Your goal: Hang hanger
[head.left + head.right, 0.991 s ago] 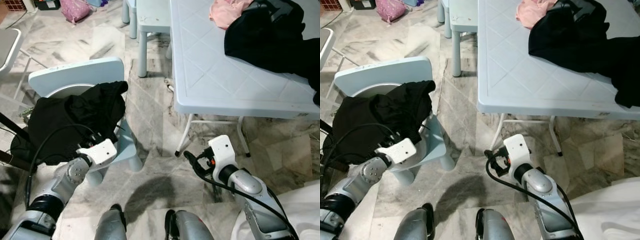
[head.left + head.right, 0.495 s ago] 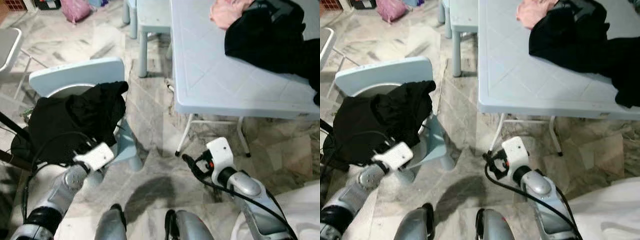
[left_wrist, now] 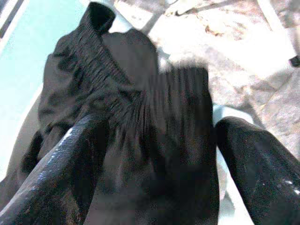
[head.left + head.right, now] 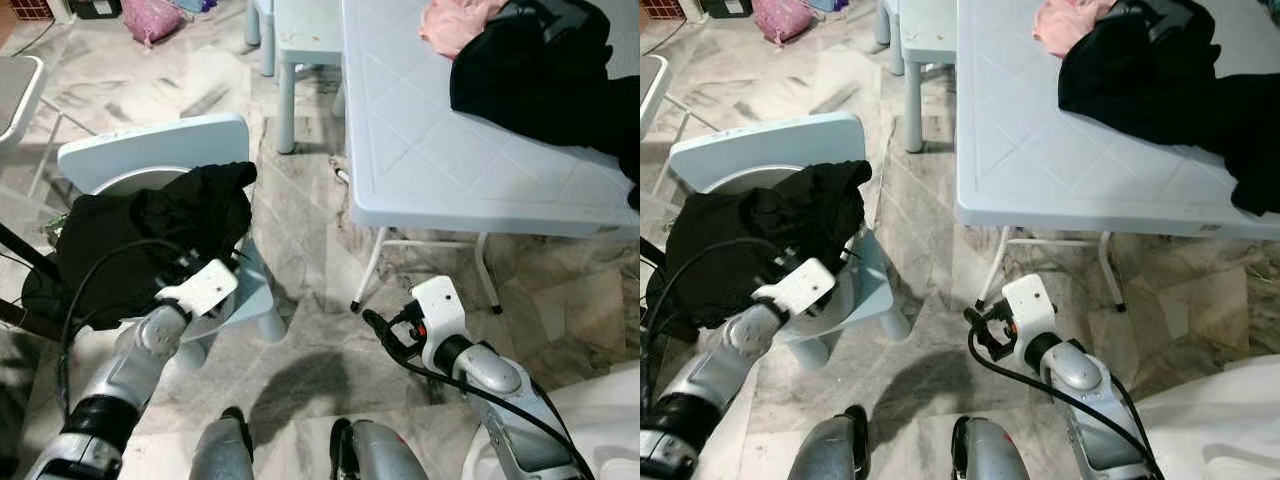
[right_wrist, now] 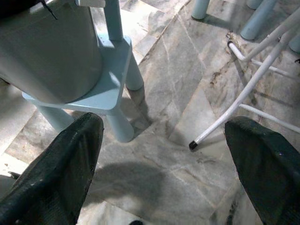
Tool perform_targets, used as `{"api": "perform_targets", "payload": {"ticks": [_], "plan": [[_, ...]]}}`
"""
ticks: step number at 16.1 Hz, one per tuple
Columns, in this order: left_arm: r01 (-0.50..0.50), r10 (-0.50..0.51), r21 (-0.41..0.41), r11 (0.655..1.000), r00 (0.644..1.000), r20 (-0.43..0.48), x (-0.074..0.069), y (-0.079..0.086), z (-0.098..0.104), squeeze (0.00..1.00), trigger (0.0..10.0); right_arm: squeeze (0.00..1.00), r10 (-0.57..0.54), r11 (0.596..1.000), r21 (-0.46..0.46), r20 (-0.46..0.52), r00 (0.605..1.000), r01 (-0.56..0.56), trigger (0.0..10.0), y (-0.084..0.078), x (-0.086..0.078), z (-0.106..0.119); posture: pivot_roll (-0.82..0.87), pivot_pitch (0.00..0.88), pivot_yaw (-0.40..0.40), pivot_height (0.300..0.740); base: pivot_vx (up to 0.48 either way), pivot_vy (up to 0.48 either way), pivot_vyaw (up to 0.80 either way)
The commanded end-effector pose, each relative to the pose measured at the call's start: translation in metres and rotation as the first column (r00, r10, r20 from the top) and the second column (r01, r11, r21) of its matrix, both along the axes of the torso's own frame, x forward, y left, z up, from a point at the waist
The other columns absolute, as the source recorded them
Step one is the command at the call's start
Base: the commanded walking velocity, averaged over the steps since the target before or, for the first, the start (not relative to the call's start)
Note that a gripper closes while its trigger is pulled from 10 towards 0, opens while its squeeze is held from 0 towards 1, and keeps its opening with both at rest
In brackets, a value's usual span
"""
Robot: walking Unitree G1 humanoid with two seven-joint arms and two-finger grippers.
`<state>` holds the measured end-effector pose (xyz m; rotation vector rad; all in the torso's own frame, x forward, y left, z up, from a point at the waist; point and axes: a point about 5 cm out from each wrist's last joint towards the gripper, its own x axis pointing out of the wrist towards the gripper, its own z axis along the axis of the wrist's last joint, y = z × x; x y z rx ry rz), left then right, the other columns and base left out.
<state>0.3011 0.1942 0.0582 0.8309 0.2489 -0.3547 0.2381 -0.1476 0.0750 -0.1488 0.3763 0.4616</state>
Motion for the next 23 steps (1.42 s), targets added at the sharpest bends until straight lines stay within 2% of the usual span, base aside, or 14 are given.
{"api": "perform_targets", "payload": {"ticks": [1, 5, 6, 8, 10, 14, 19, 20, 21, 22, 23], "plan": [[0.008, -0.01, -0.028, 1.0, 0.997, -0.074, -0.005, -0.005, -0.007, 0.0, 10.0, 0.0, 0.0, 1.0, -0.006, -0.006, 1.0, 0.0, 10.0, -0.001, -0.004, 0.0, -0.04, 0.248, -0.061, 0.74, 0.0, 0.0, 0.0], [-0.001, -0.008, -0.05, 0.999, 0.983, -0.181, -0.018, -0.001, -0.018, 0.0, 10.0, 0.0, 0.005, 1.0, -0.006, -0.013, 1.0, -0.005, 10.0, 0.0, -0.004, 0.0, -0.03, 0.252, -0.06, 0.74, 0.0, 0.0, 0.0], [-0.01, 0.004, -0.038, 0.999, 0.985, -0.172, -0.026, 0.005, -0.017, 0.0, 10.0, 0.0, 0.007, 1.0, -0.006, -0.018, 1.0, -0.007, 10.0, 0.0, -0.003, -0.001, -0.02, 0.253, -0.063, 0.74, 0.0, 0.0, 0.0], [-0.015, 0.008, -0.033, 0.999, 0.983, -0.184, -0.028, 0.008, -0.019, 0.0, 10.0, 0.0, 0.014, 1.0, -0.005, -0.019, 1.0, -0.014, 10.0, 0.002, -0.002, -0.002, -0.01, 0.252, -0.065, 0.74, 0.0, 0.0, 0.0], [-0.022, 0.016, -0.03, 0.999, 0.983, -0.184, -0.022, 0.008, -0.019, 0.0, 10.0, 0.0, 0.025, 1.0, -0.003, -0.012, 1.0, -0.025, 10.0, 0.006, 0.001, -0.001, -0.02, 0.248, -0.066, 0.74, 0.0, 0.0, 0.0], [-0.021, 0.017, -0.026, 0.999, 0.988, -0.152, -0.009, 0.003, -0.012, 0.0, 10.0, 0.0, 0.017, 1.0, -0.009, -0.01, 1.0, -0.017, 10.0, 0.002, 0.0, 0.0, -0.03, 0.246, -0.063, 0.74, 0.0, 0.0, 0.0], [-0.017, 0.011, -0.034, 0.999, 0.986, -0.164, -0.006, -0.004, -0.014, 0.0, 10.0, 0.0, 0.021, 1.0, -0.008, -0.011, 1.0, -0.021, 10.0, 0.004, 0.0, 0.0, -0.04, 0.25, -0.067, 0.74, 0.0, 0.0, 0.0], [-0.019, 0.012, -0.038, 0.999, 0.986, -0.167, -0.005, -0.005, -0.015, 0.0, 4.1, 0.0, 0.022, 1.0, -0.009, -0.01, 1.0, -0.022, 10.0, 0.004, 0.0, 0.0, -0.04, 0.251, -0.067, 0.74, 0.0, 0.0, 0.0], [-0.02, 0.013, -0.039, 0.999, 0.986, -0.165, -0.004, -0.006, -0.015, 0.0, 1.3, 0.0, 0.022, 1.0, -0.009, -0.01, 1.0, -0.022, 10.0, 0.004, 0.0, 0.0, -0.04, 0.251, -0.067, 0.74, 0.0, 0.0, 0.0], [-0.02, 0.013, -0.039, 0.999, 0.987, -0.163, -0.004, -0.006, -0.016, 0.0, 0.0, 0.0, 0.022, 1.0, -0.009, -0.01, 1.0, -0.022, 10.0, 0.004, 0.0, 0.0, -0.04, 0.251, -0.067, 0.74, 0.0, 0.0, 0.0], [-0.021, 0.015, -0.037, 0.999, 0.988, -0.156, -0.002, -0.006, -0.015, 0.0, 0.0, 0.0, 0.022, 1.0, -0.01, -0.009, 1.0, -0.022, 10.0, 0.004, 0.0, 0.0, -0.04, 0.249, -0.068, 0.74, 0.0, 0.0, 0.0]]}}
